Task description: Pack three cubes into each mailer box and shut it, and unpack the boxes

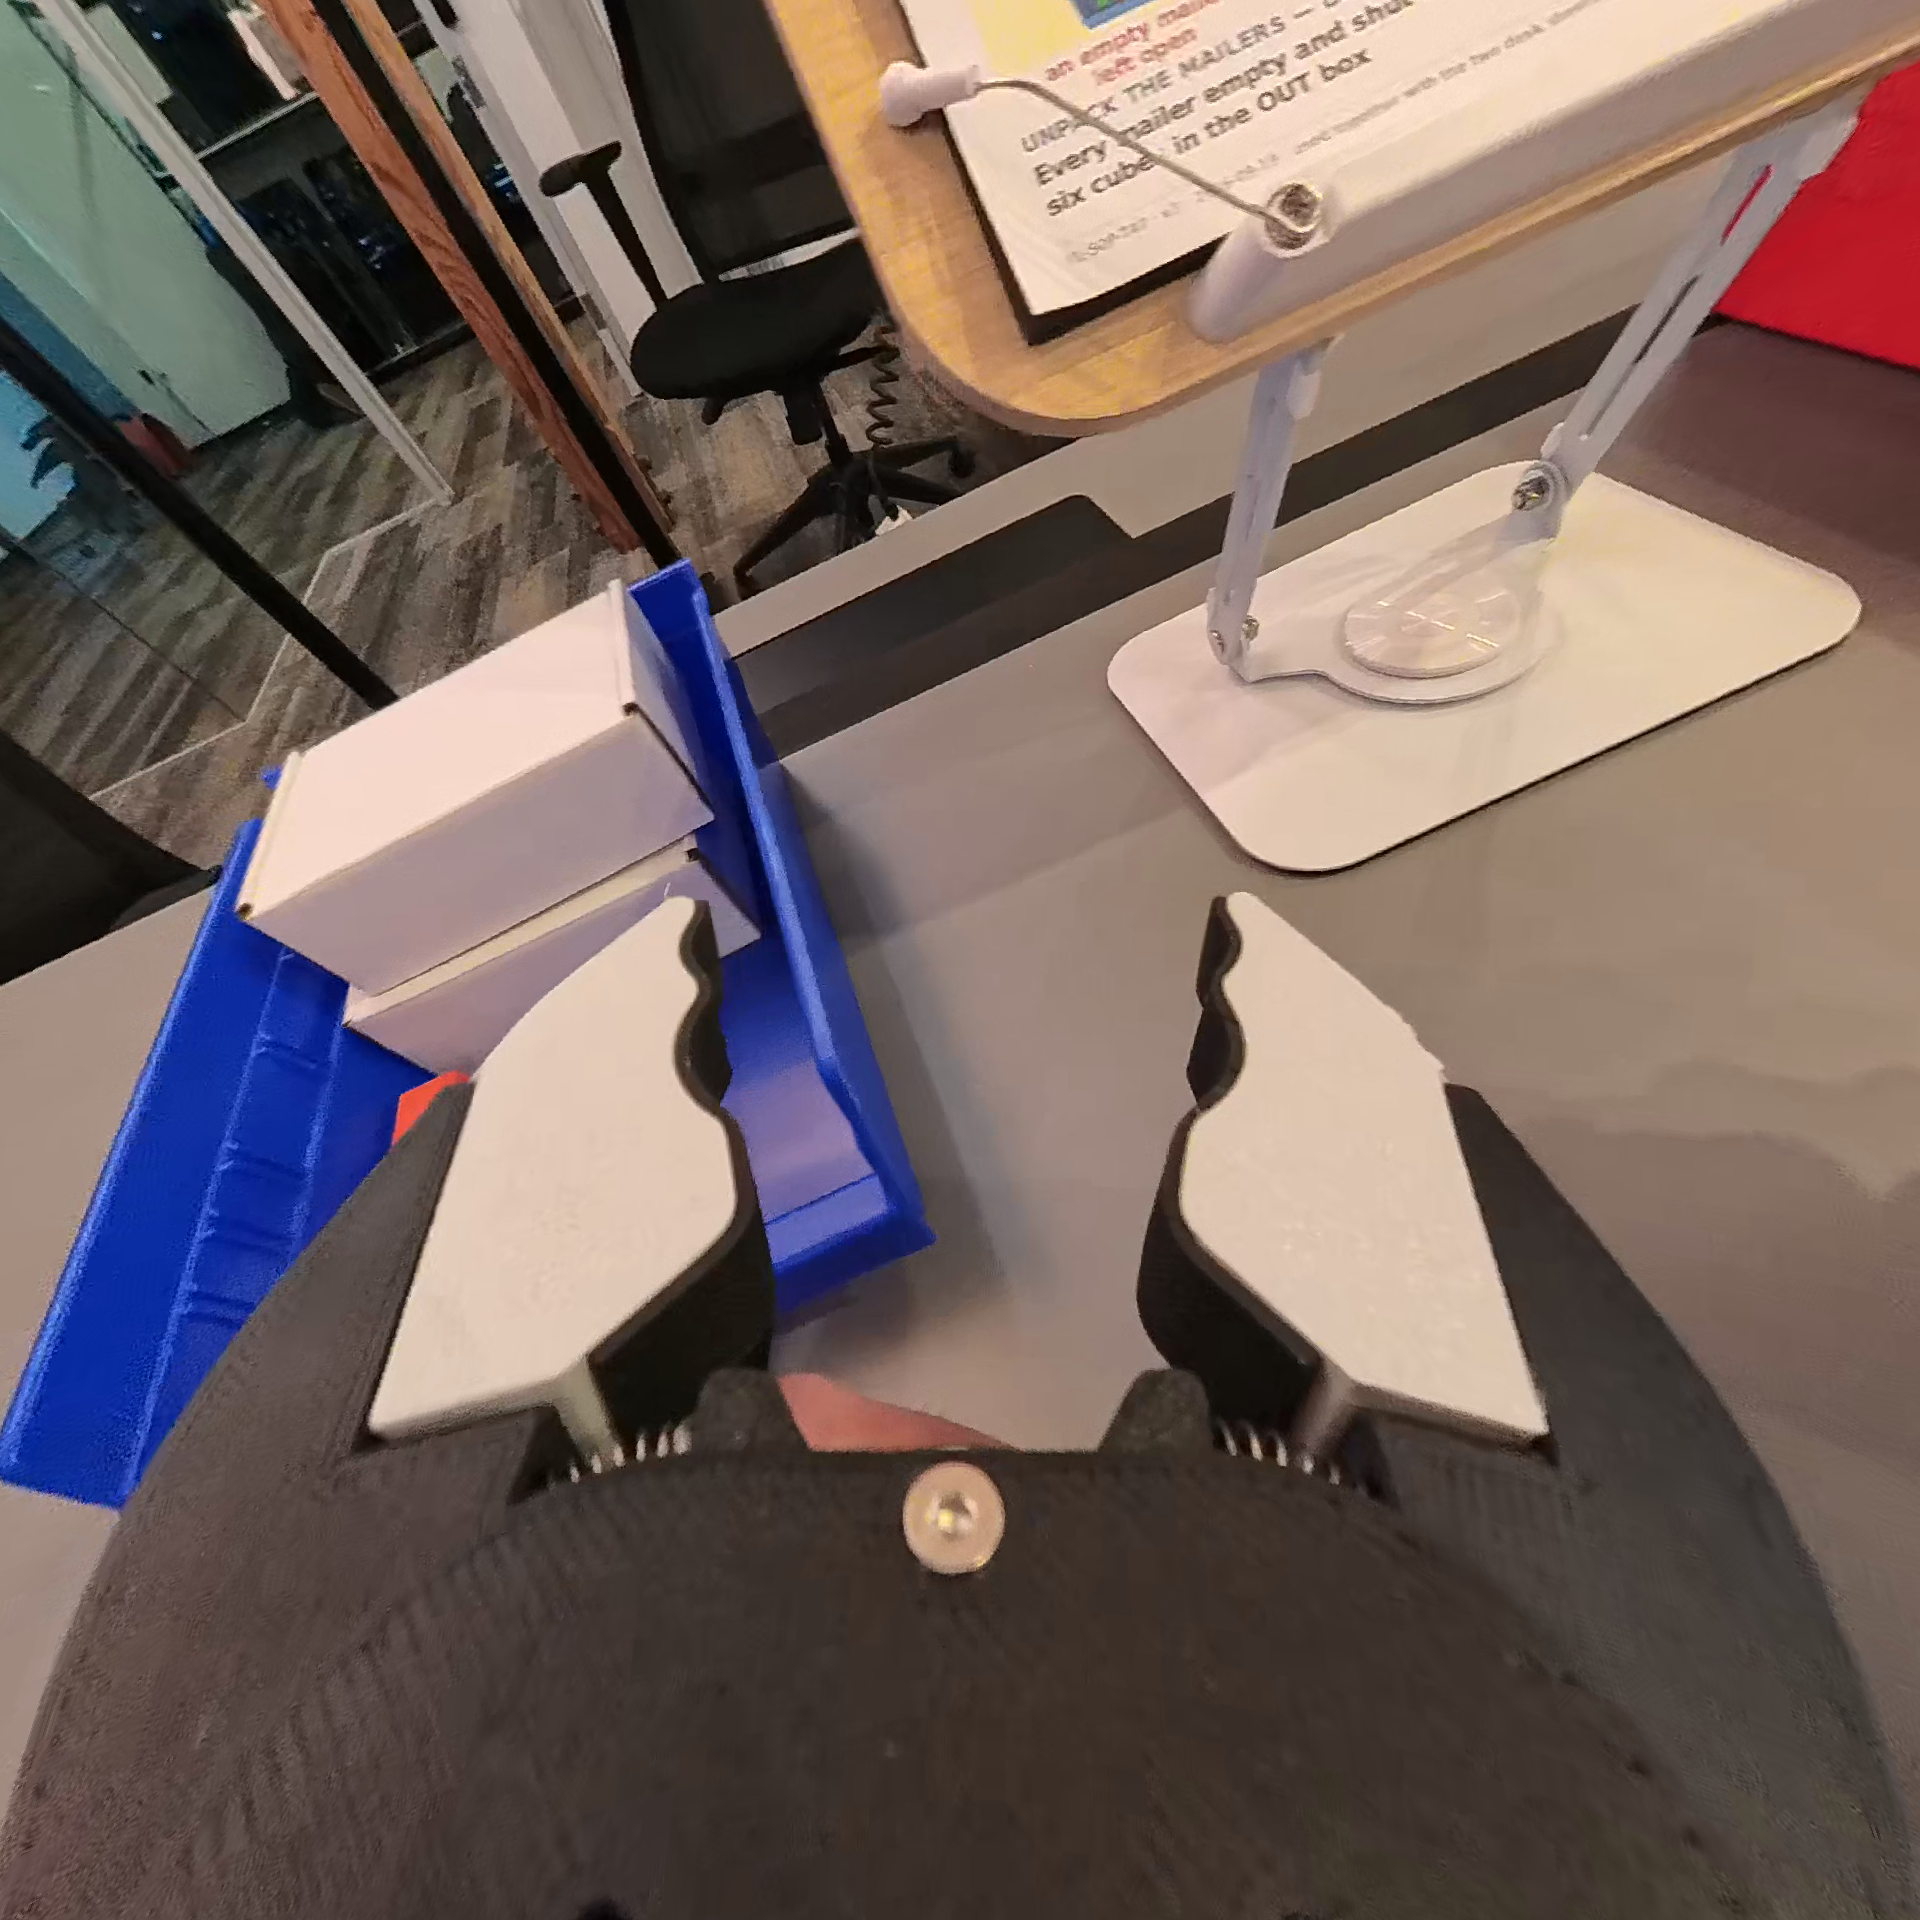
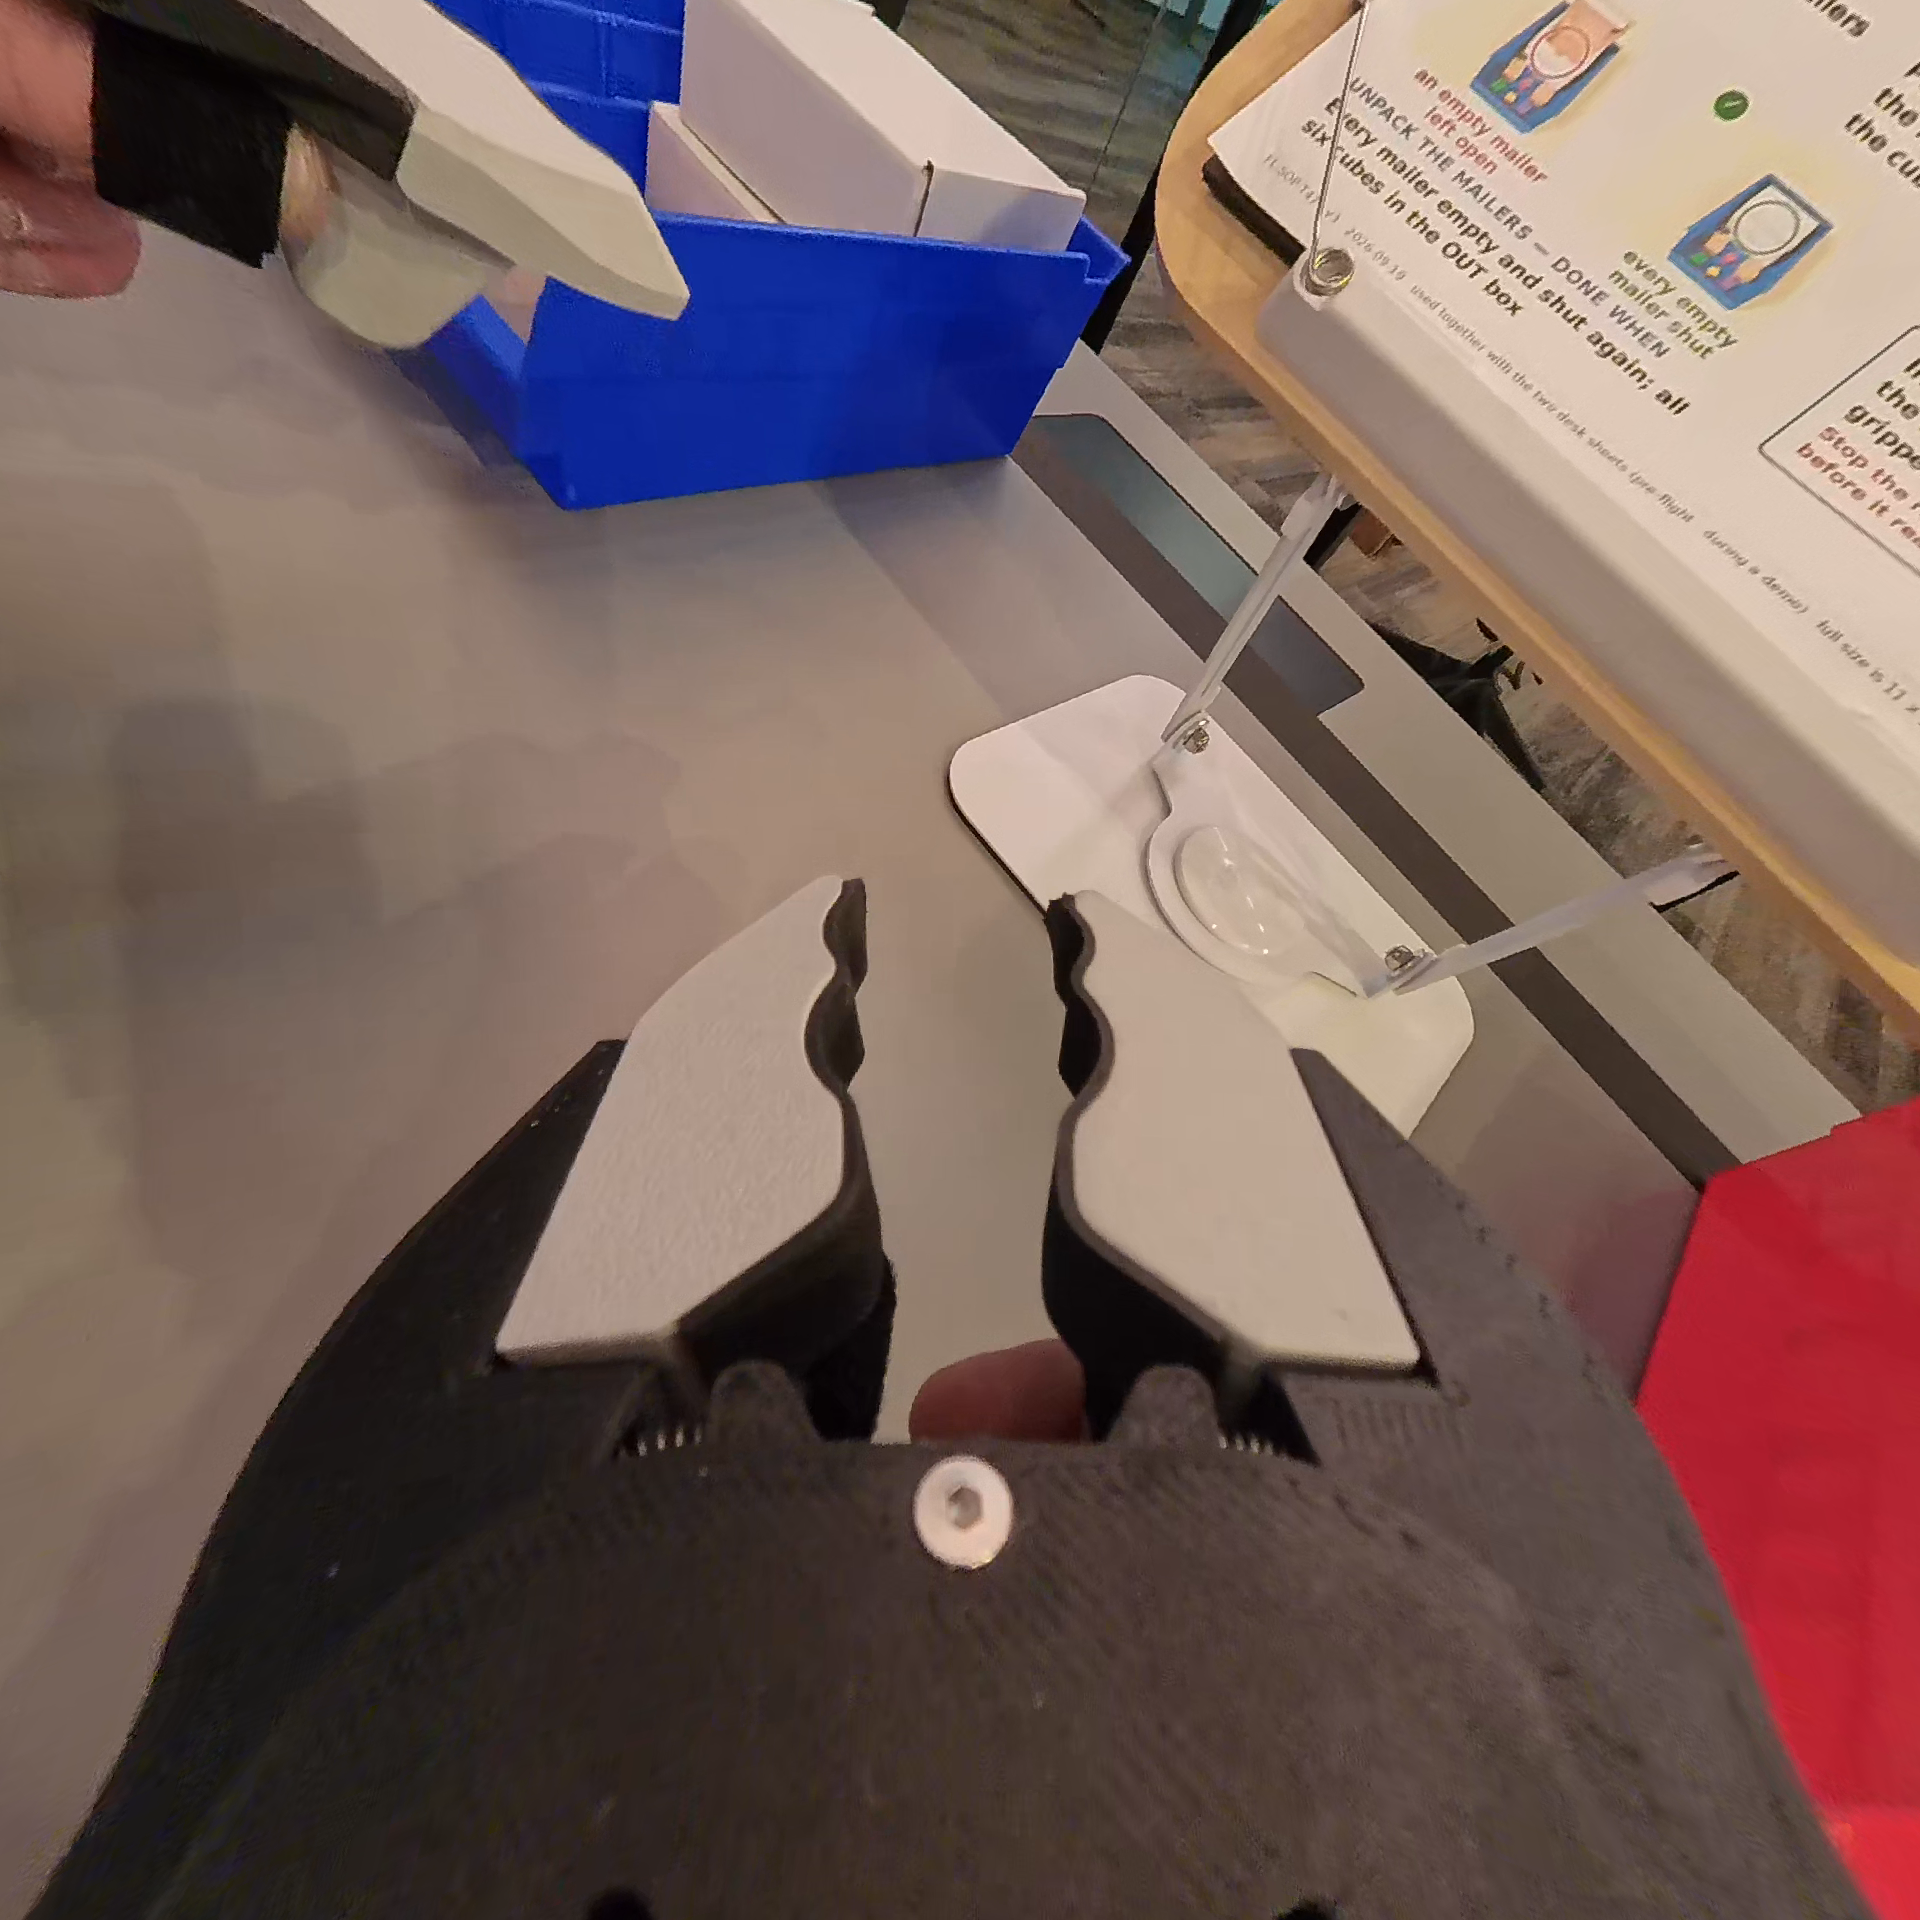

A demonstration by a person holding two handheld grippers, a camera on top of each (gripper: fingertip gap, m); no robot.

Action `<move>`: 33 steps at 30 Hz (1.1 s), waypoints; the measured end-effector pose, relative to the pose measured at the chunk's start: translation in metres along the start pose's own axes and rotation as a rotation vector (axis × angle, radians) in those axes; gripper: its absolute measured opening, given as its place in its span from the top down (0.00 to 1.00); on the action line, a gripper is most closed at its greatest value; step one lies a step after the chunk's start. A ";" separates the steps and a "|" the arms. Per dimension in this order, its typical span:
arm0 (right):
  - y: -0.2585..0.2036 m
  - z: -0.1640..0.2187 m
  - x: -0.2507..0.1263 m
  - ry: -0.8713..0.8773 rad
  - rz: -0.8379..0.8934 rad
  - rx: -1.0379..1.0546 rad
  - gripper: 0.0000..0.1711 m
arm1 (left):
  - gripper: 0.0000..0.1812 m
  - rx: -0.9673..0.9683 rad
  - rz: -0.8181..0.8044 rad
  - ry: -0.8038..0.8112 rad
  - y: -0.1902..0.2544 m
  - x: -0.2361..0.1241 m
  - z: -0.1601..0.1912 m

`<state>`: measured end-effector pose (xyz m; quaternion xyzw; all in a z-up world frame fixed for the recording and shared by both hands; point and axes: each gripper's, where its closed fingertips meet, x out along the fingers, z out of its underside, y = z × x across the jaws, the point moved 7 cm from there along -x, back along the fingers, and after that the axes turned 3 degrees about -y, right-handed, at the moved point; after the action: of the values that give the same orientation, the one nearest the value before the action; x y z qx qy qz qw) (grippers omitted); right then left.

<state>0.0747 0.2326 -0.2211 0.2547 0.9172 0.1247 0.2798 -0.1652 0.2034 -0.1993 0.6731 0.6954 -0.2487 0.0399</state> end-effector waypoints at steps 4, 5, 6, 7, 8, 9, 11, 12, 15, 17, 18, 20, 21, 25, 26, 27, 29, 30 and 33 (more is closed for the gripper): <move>-0.001 0.001 0.001 -0.006 -0.009 -0.001 0.80 | 0.49 -0.026 -0.047 -0.005 -0.013 -0.002 0.001; -0.002 0.001 0.001 -0.007 -0.011 -0.001 0.80 | 0.48 -0.033 -0.056 -0.010 -0.016 -0.002 0.001; -0.001 0.000 0.001 -0.007 -0.012 -0.001 0.80 | 0.47 -0.040 -0.064 -0.014 -0.019 -0.002 0.000; -0.001 0.001 0.001 -0.008 -0.013 -0.001 0.80 | 0.47 -0.046 -0.070 -0.017 -0.022 -0.002 0.000; -0.001 0.001 0.001 -0.010 -0.012 0.000 0.80 | 0.46 -0.051 -0.077 -0.023 -0.025 -0.002 0.000; 0.000 0.001 0.001 -0.011 -0.012 0.000 0.80 | 0.45 -0.058 -0.082 -0.023 -0.027 -0.002 0.000; 0.000 0.002 0.001 -0.012 -0.015 0.007 0.80 | 0.45 -0.075 -0.085 -0.024 -0.030 -0.002 0.001; 0.001 0.002 0.002 -0.014 -0.018 0.010 0.79 | 0.44 -0.082 -0.082 -0.026 -0.030 -0.002 0.001; 0.000 0.004 0.003 -0.020 -0.025 0.012 0.79 | 0.42 -0.106 -0.075 -0.033 -0.031 -0.002 0.002; 0.000 0.004 0.003 -0.024 -0.028 0.012 0.78 | 0.43 -0.113 -0.076 -0.038 -0.032 -0.002 0.003; 0.000 0.004 0.003 -0.025 -0.029 0.012 0.78 | 0.44 -0.112 -0.083 -0.039 -0.034 -0.002 0.004; 0.000 0.005 0.004 -0.029 -0.029 0.013 0.78 | 0.45 -0.118 -0.084 -0.044 -0.036 -0.002 0.005; 0.000 0.005 0.004 -0.031 -0.030 0.014 0.78 | 0.46 -0.122 -0.091 -0.047 -0.039 -0.002 0.005; 0.001 0.007 0.005 -0.039 -0.034 0.022 0.78 | 0.45 -0.131 -0.116 -0.060 -0.047 -0.001 0.005; 0.001 0.007 0.005 -0.039 -0.034 0.024 0.78 | 0.45 -0.131 -0.121 -0.061 -0.050 -0.002 0.004; 0.001 0.007 0.005 -0.039 -0.035 0.025 0.78 | 0.45 -0.132 -0.126 -0.064 -0.052 -0.002 0.004; 0.002 0.008 0.005 -0.043 -0.034 0.024 0.78 | 0.46 -0.143 -0.148 -0.060 -0.059 -0.003 0.003; 0.002 0.008 0.005 -0.043 -0.035 0.027 0.78 | 0.46 -0.151 -0.149 -0.063 -0.061 -0.003 0.003; 0.002 0.009 0.006 -0.046 -0.046 0.037 0.78 | 0.47 -0.139 -0.152 -0.070 -0.065 -0.004 0.004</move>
<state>0.0765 0.2385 -0.2303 0.2415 0.9183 0.0956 0.2986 -0.2280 0.1999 -0.1820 0.6050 0.7581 -0.2254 0.0917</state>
